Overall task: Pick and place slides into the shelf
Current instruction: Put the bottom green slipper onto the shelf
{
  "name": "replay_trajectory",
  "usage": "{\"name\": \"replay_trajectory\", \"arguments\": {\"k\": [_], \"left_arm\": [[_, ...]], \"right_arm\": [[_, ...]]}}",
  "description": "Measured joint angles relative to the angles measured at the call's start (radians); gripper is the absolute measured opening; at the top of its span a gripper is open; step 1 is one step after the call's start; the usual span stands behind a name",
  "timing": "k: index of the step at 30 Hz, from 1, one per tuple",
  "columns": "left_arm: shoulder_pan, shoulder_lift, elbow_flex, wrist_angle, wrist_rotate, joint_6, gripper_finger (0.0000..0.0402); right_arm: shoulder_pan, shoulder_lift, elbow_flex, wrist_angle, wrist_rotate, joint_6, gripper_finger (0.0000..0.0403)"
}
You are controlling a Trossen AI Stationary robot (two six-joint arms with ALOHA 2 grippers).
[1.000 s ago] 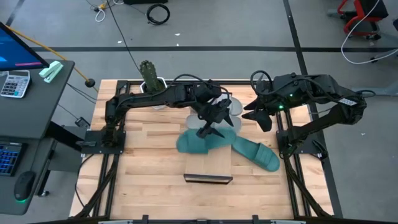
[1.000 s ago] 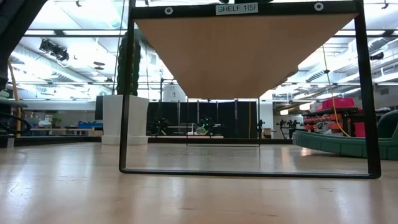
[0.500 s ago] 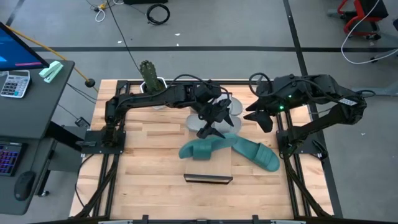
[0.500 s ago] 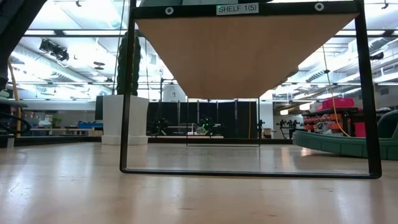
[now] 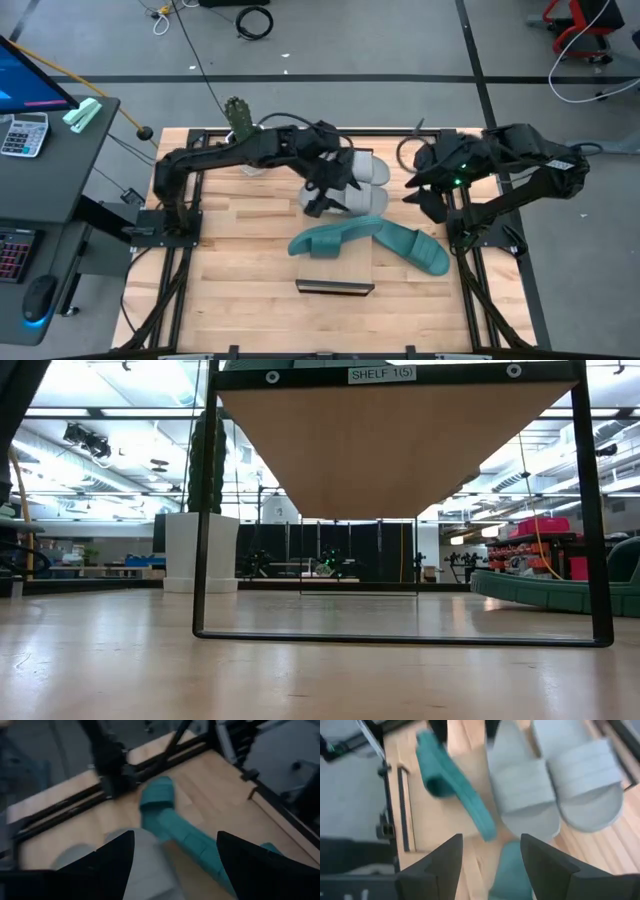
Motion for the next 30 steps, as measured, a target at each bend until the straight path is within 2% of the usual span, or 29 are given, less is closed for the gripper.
{"name": "replay_trajectory", "arguments": {"k": [3, 7, 12, 22, 30], "left_arm": [[0.002, -0.053, 0.000, -0.073, -0.067, -0.021, 0.0288], [-0.005, -0.124, 0.000, -0.197, -0.150, -0.083, 0.0288], [-0.018, -0.185, 0.000, -0.334, -0.179, -0.189, 0.0288], [-0.086, -0.220, 0.000, -0.548, -0.249, -0.402, 0.0288], [-0.170, -0.221, 0.000, -0.686, -0.334, -0.522, 0.0288]], "right_arm": [[0.011, -0.009, -0.094, 0.023, -0.031, -0.025, 0.0208], [0.019, -0.022, -0.235, 0.149, -0.083, -0.072, 0.0208], [0.019, -0.021, -0.357, 0.287, -0.130, -0.146, 0.0200], [-0.045, -0.020, -0.434, 0.405, -0.124, -0.313, 0.0196], [-0.074, -0.006, -0.467, 0.442, -0.191, -0.392, 0.0197]]}}
